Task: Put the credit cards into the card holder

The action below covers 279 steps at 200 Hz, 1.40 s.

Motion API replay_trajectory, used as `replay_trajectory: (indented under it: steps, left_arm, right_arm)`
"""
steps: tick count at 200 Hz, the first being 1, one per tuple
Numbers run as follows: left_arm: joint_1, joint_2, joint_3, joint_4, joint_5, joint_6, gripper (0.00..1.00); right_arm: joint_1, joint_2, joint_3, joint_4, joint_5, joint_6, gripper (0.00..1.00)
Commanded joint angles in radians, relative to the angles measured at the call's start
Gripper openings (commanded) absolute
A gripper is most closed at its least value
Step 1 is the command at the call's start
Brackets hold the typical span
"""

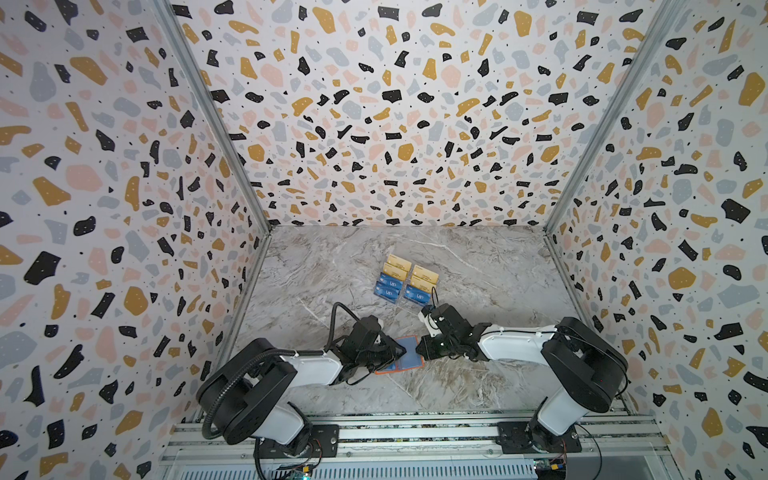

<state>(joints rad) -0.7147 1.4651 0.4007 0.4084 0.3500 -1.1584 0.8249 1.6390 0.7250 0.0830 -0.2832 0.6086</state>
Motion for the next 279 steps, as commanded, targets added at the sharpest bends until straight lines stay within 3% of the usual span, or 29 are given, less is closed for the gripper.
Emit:
replay_trajectory:
  steps: [1, 87, 178, 251, 279]
  left_arm:
    - [-0.001, 0.030, -0.019, 0.005, -0.012, -0.025, 0.34]
    - [0.003, 0.048, -0.101, 0.268, 0.039, -0.087, 0.29]
    - [0.006, 0.083, -0.094, 0.317, 0.046, -0.012, 0.23]
    - [0.020, 0.073, -0.105, 0.314, 0.036, 0.021, 0.02]
    - [0.021, 0.052, -0.114, 0.331, 0.043, 0.028, 0.00]
  right_arm:
    - [0.006, 0.016, 0.016, -0.023, -0.008, 0.000, 0.12]
    - [0.008, 0.011, 0.014, -0.014, -0.008, 0.008, 0.11]
    - [0.012, -0.004, 0.016, 0.002, -0.014, 0.024, 0.09]
    - [0.014, -0.027, 0.019, -0.001, -0.006, 0.031, 0.08]
    - [0.013, -0.046, 0.016, -0.006, 0.006, 0.039, 0.08]
